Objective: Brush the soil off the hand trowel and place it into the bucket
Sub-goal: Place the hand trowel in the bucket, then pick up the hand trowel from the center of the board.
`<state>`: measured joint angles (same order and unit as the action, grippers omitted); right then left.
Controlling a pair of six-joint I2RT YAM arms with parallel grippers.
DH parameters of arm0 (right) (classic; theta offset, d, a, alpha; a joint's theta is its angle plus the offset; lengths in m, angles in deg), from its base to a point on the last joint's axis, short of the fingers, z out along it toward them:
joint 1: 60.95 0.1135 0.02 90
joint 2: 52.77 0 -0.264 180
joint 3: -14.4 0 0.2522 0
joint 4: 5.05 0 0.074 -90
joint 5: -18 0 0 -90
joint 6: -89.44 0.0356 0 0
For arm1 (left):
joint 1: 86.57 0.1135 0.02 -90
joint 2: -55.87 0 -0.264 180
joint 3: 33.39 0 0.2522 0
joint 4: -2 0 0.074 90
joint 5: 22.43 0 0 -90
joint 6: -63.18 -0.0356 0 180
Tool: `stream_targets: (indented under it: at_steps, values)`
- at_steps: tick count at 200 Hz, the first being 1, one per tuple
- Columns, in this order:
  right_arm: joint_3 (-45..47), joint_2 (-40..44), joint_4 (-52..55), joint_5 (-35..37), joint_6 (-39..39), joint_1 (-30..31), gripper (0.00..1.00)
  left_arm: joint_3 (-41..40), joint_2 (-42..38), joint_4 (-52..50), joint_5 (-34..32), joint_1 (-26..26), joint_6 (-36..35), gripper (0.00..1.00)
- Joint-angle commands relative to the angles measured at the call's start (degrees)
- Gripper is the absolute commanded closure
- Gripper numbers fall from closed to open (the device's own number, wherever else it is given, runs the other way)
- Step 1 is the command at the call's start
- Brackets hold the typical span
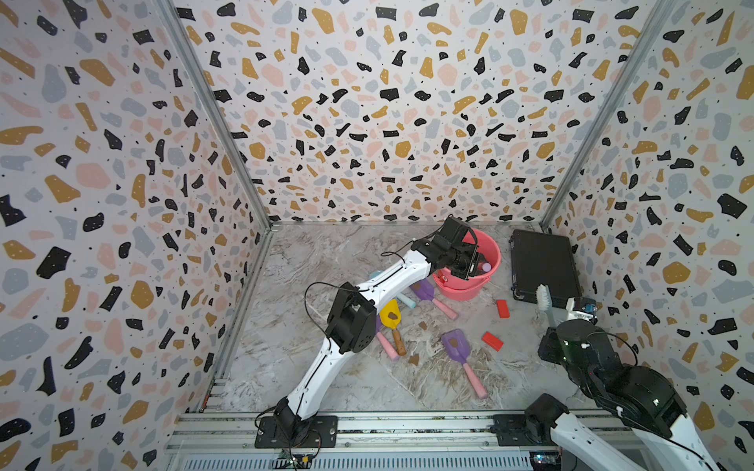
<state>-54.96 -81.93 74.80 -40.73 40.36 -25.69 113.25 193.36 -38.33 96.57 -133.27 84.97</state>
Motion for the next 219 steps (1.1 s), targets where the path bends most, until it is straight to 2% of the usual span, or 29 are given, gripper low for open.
stream_targets:
  at_steps: [1,22,77,111,150,189,219]
  values:
    - [-1.32,0.78,1.70,0.70,-0.63,0.15,1.00,1.63,1.69,-1.86,-0.84,-0.18,1.02,0.86]
    - [-1.53,0.97,1.75,0.73,-0.96,0.19,1.00,2.78,2.09,-2.06,-0.79,-0.23,0.49,0.84]
    - [-2.32,0.96,1.68,0.73,-1.37,0.11,1.00,4.66,1.70,-2.13,-1.50,-0.49,-0.28,0.52]
    - [-2.41,1.04,1.69,0.69,-1.46,0.15,1.00,5.91,1.60,-2.51,-2.07,-0.59,-1.00,0.49]
    - [-2.89,0.87,1.72,0.75,-1.89,0.16,1.00,11.17,0.96,-5.22,-5.42,-0.68,-7.05,0.22]
    - [-3.71,0.34,-0.06,-0.38,-5.27,0.15,1.00,16.18,-2.43,-11.48,-11.00,-0.84,-17.78,0.20]
    - [-3.68,0.34,-4.55,-1.74,-11.13,0.16,1.00,15.37,-7.59,-15.16,-13.75,-1.03,-26.64,0.20]
